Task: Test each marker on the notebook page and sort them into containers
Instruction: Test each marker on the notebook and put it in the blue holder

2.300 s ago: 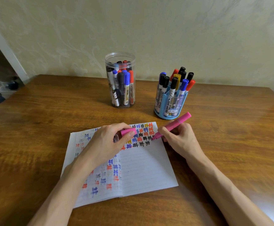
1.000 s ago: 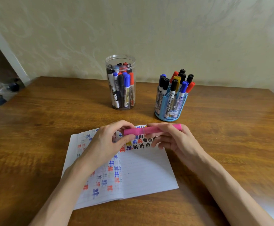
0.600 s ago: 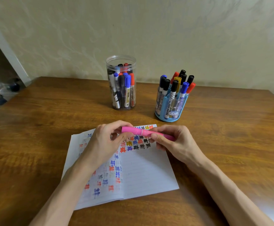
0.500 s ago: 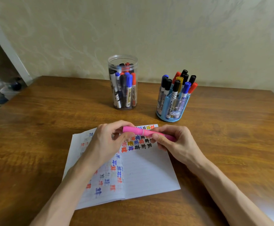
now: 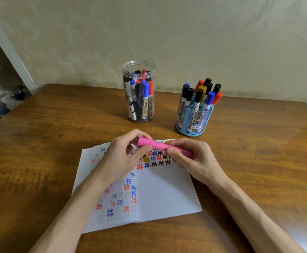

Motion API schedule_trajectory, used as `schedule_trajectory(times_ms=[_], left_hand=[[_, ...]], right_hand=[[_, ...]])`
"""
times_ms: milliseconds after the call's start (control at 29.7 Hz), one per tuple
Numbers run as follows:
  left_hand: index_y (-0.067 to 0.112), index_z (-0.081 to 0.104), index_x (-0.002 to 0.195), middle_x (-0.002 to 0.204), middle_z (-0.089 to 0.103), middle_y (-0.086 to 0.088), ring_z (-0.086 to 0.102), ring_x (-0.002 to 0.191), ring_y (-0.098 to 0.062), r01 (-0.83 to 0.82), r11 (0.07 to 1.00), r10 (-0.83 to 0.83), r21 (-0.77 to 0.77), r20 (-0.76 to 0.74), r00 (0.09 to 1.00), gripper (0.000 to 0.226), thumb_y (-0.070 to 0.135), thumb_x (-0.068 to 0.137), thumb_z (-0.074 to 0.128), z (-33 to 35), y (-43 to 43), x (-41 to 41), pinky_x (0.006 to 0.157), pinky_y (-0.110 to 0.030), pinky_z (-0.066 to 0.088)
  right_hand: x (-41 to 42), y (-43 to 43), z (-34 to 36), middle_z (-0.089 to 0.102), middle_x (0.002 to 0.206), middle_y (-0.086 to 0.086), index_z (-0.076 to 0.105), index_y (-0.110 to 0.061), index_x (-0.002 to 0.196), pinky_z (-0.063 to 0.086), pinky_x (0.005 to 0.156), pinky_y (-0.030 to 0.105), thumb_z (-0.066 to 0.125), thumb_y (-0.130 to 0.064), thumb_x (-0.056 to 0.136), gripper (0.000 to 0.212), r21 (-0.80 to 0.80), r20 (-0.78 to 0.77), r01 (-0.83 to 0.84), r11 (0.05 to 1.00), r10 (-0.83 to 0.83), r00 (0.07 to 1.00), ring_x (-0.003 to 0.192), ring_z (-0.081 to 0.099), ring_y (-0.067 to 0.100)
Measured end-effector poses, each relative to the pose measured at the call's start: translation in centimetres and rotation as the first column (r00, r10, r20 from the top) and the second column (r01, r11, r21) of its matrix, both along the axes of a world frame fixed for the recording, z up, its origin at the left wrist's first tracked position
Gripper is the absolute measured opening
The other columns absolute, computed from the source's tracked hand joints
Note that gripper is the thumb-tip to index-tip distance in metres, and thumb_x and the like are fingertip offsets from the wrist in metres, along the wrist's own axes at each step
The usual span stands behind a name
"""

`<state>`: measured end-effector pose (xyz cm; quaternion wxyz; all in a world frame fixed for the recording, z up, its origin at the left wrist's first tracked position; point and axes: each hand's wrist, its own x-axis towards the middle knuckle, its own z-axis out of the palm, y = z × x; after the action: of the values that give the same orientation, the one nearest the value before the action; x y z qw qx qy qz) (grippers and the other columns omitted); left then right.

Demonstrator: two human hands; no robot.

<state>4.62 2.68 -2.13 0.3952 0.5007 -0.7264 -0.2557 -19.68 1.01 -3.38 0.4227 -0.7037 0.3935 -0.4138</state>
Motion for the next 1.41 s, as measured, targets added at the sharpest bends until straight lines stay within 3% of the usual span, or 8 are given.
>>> schedule_trajectory(times_ms=[168, 336, 504, 605, 807, 1110, 1244, 1412], left_hand=[[0.029, 0.068, 0.112, 0.1, 0.069, 0.017, 0.066, 0.094, -0.013, 0.006, 1.0, -0.005, 0.019, -0.055, 0.998, 0.02, 0.027, 0.093, 0.072, 0.2, 0.0, 0.1, 0.069, -0.031, 0.054], [0.031, 0.07, 0.112, 0.099, 0.073, 0.015, 0.069, 0.096, -0.011, 0.0, 1.0, 0.003, 0.029, -0.075, 0.997, 0.021, 0.037, 0.093, 0.068, 0.2, 0.1, -0.1, 0.075, -0.037, 0.057], [0.033, 0.073, 0.109, 0.094, 0.074, 0.017, 0.07, 0.093, -0.006, -0.055, 0.998, 0.055, -0.006, -0.033, 0.998, 0.017, 0.03, 0.092, 0.07, -0.4, -0.2, -0.5, 0.074, -0.036, 0.059], [0.039, 0.07, 0.108, 0.097, 0.072, 0.022, 0.069, 0.097, -0.003, -0.037, 0.999, 0.037, 0.01, -0.006, 0.999, 0.021, 0.041, 0.087, 0.066, -0.2, -0.1, -0.2, 0.075, -0.035, 0.06], [0.035, 0.068, 0.11, 0.102, 0.067, 0.023, 0.065, 0.094, -0.014, 0.006, 1.0, -0.006, 0.023, 0.018, 1.0, 0.02, 0.038, 0.091, 0.07, 0.0, -0.2, 0.0, 0.069, -0.04, 0.055], [0.024, 0.066, 0.108, 0.1, 0.071, 0.016, 0.066, 0.105, -0.006, -0.036, 0.997, 0.049, 0.07, -0.202, 0.978, 0.02, 0.031, 0.091, 0.074, 1.3, 0.3, -0.1, 0.081, -0.018, 0.056], [0.017, 0.069, 0.11, 0.099, 0.073, 0.007, 0.069, 0.102, -0.011, -0.035, 0.998, 0.053, 0.058, -0.363, 0.93, 0.021, 0.024, 0.09, 0.074, 2.7, 1.3, 0.2, 0.083, -0.021, 0.055], [0.015, 0.068, 0.118, 0.105, 0.073, 0.002, 0.07, 0.103, -0.015, -0.078, 0.997, 0.06, -0.027, -0.403, 0.913, 0.029, 0.018, 0.089, 0.074, 5.0, 3.9, 2.7, 0.085, -0.023, 0.056]], right_hand=[[0.0, -0.2, -0.1, 0.078, 0.089, -0.002, 0.079, -0.012, 0.111, 0.051, 0.063, 0.017, 0.08, -0.022, 0.092, 0.021, -0.023, 0.003, 0.043, 0.999, -0.043, 0.999, 0.07, 0.068, 0.005], [-0.2, -0.3, -0.2, 0.078, 0.086, -0.005, 0.08, -0.016, 0.104, 0.053, 0.063, 0.02, 0.078, -0.031, 0.09, 0.021, -0.025, 0.009, 0.076, 0.997, -0.076, 0.997, 0.068, 0.067, 0.006], [0.8, 0.2, -0.9, 0.078, 0.089, -0.01, 0.079, -0.016, 0.102, 0.054, 0.068, 0.019, 0.077, -0.032, 0.089, 0.021, -0.059, 0.039, 0.114, 0.992, -0.111, 0.993, 0.077, 0.071, 0.003], [0.8, 0.2, -0.6, 0.079, 0.096, -0.011, 0.077, -0.021, 0.102, 0.055, 0.071, 0.017, 0.077, -0.029, 0.09, 0.015, -0.074, 0.015, 0.088, 0.993, -0.087, 0.996, 0.084, 0.074, 0.005], [0.2, -0.2, -0.5, 0.08, 0.102, -0.008, 0.079, -0.011, 0.11, 0.057, 0.076, 0.017, 0.079, -0.023, 0.092, 0.022, -0.083, -0.056, 0.078, 0.993, -0.083, 0.995, 0.092, 0.076, 0.005], [1.0, 0.4, 0.7, 0.079, 0.106, -0.009, 0.079, -0.018, 0.114, 0.062, 0.077, 0.032, 0.08, -0.027, 0.092, 0.025, -0.087, -0.129, 0.0, 0.996, -0.011, 0.992, 0.094, 0.075, 0.012], [2.5, 1.5, 1.6, 0.08, 0.104, -0.007, 0.079, -0.018, 0.118, 0.06, 0.083, 0.027, 0.079, -0.026, 0.093, 0.027, -0.051, -0.092, -0.098, 0.994, 0.093, 0.991, 0.092, 0.076, 0.011], [5.5, 2.2, 3.1, 0.077, 0.114, -0.013, 0.074, -0.022, 0.128, 0.058, 0.093, 0.028, 0.07, -0.02, 0.099, 0.03, -0.11, -0.258, -0.229, 0.967, 0.195, 0.946, 0.105, 0.071, 0.005]])
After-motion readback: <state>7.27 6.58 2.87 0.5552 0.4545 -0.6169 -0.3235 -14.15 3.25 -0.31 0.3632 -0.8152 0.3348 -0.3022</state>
